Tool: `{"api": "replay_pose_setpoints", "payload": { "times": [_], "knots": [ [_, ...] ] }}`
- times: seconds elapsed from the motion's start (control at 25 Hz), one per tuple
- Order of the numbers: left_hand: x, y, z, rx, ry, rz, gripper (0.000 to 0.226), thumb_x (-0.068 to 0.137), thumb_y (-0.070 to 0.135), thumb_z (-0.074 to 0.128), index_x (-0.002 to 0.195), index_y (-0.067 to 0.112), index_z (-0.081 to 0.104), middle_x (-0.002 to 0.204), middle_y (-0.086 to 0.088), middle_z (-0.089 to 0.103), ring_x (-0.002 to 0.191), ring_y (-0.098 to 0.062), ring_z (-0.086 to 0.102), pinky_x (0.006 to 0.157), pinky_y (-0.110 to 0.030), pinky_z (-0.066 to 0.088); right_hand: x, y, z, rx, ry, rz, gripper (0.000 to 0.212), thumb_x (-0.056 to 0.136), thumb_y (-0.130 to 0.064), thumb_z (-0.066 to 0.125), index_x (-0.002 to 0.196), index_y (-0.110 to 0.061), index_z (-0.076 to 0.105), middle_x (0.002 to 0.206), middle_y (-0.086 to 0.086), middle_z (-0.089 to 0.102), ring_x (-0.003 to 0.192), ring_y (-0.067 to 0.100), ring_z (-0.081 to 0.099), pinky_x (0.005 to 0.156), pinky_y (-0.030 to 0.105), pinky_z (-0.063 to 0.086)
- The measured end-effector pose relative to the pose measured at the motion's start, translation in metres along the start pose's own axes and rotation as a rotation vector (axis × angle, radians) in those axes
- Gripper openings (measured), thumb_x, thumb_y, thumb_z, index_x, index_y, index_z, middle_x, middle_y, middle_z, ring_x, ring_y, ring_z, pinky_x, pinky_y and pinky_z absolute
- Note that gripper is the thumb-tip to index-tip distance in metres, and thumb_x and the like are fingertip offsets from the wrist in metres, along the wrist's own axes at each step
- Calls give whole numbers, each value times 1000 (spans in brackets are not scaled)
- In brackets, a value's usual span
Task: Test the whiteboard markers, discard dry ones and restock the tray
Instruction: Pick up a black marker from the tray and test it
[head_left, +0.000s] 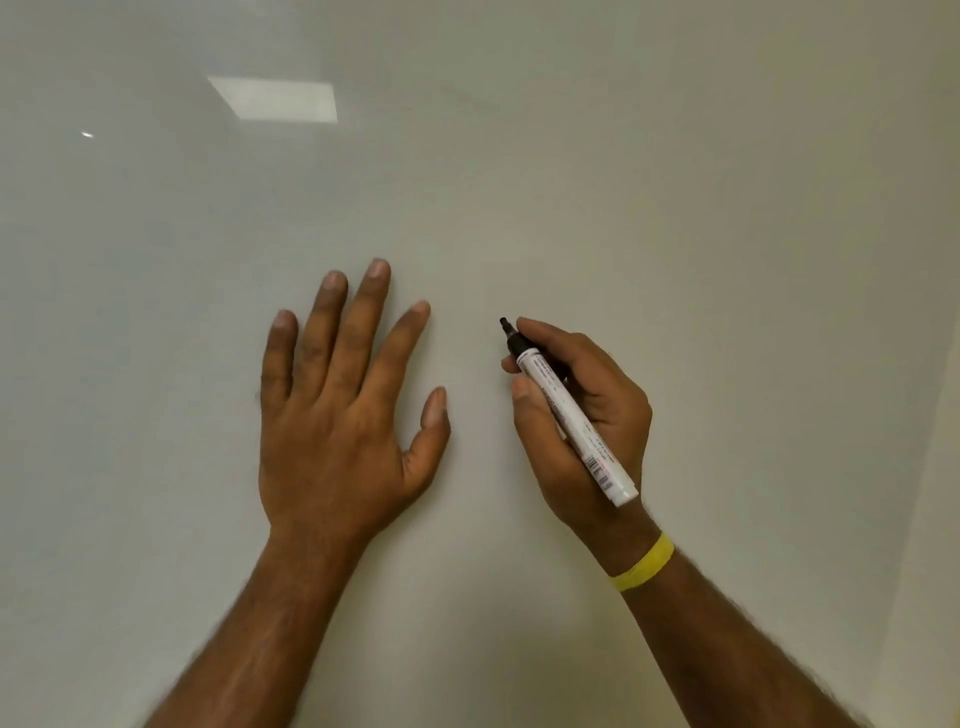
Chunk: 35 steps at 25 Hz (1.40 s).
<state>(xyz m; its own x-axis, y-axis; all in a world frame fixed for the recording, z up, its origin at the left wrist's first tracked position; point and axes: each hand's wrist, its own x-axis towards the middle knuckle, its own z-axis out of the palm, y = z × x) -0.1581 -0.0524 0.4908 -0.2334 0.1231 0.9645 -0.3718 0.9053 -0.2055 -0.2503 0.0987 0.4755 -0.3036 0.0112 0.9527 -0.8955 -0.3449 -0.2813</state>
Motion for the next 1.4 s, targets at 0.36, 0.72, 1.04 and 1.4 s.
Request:
{"api": "replay_pose_setpoints", "payload": {
  "times": [0.36,0.72,1.04,1.4],
  "knots": [
    [-5,-1,2,1,-6,2,64,92,46,47,149,18,39,161,-8,24,150,-27,18,121,-51,16,12,11,13,-133,-10,-67,29,91,-5,63,120,-5,65,105,-1,68,97,7,66,85,21,52],
    [-9,1,3,1,1,-16,63,92,45,46,147,17,41,160,-8,25,150,-28,19,121,-51,16,-11,19,-3,-162,37,-54,29,91,-18,58,120,-17,61,104,-7,66,94,3,65,83,17,51],
    [-11,2,3,3,5,-24,62,92,45,46,147,17,42,160,-8,26,150,-28,19,120,-52,17,-47,27,-17,-188,22,-25,31,90,-19,59,121,-21,61,108,-14,64,95,1,65,82,17,53],
    [-15,2,5,-12,16,-30,62,92,44,46,147,17,42,160,-8,26,150,-28,20,121,-51,15,-92,30,-32,-302,-23,45,31,91,-16,61,120,-27,63,106,-14,66,95,1,66,79,18,54]
  ]
}}
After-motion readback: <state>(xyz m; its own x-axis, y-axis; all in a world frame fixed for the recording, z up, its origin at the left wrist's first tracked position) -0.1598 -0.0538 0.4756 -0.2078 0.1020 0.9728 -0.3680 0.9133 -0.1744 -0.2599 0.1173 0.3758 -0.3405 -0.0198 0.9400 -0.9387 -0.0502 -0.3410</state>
